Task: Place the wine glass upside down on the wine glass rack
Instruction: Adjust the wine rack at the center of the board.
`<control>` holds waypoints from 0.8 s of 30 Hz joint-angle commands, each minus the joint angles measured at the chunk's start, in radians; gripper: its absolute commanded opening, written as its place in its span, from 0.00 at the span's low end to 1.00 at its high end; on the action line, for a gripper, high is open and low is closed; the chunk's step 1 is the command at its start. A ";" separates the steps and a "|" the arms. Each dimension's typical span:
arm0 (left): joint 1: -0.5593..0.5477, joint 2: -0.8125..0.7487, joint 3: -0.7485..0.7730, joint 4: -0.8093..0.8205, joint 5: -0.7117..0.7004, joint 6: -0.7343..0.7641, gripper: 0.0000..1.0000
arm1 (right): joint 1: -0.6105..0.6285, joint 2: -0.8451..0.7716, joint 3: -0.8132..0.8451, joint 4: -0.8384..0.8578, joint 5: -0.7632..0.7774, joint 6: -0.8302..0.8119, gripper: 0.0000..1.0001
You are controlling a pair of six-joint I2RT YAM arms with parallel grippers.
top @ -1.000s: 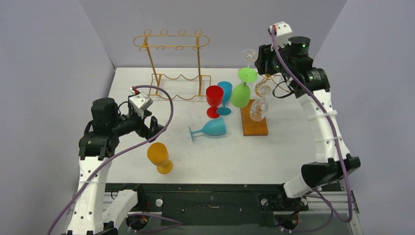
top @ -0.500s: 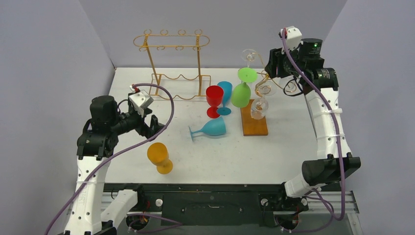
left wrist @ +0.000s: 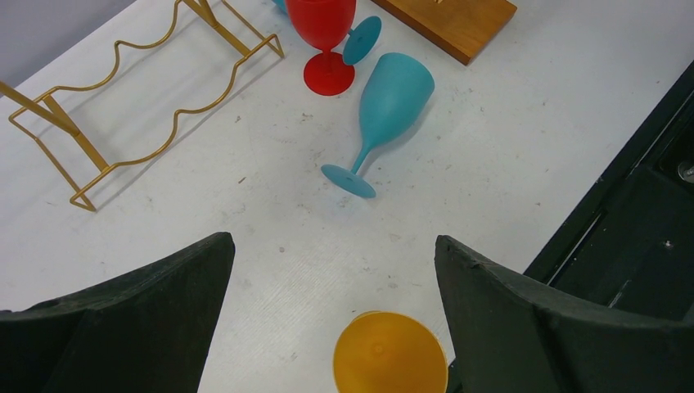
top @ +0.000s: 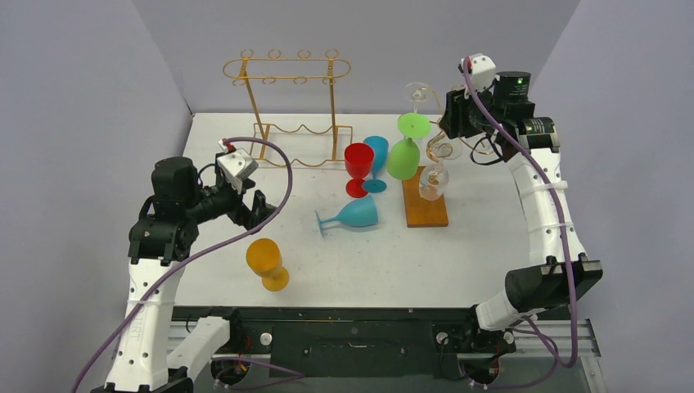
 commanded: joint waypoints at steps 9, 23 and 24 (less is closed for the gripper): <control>-0.016 0.008 0.042 0.015 -0.010 -0.013 0.91 | 0.007 0.020 -0.002 0.055 0.015 -0.018 0.34; -0.059 0.027 0.050 0.023 -0.043 -0.022 0.91 | 0.024 -0.047 -0.146 0.226 0.162 0.017 0.00; -0.060 0.027 0.051 0.022 -0.043 -0.021 0.91 | 0.023 -0.062 -0.164 0.249 0.174 0.024 0.00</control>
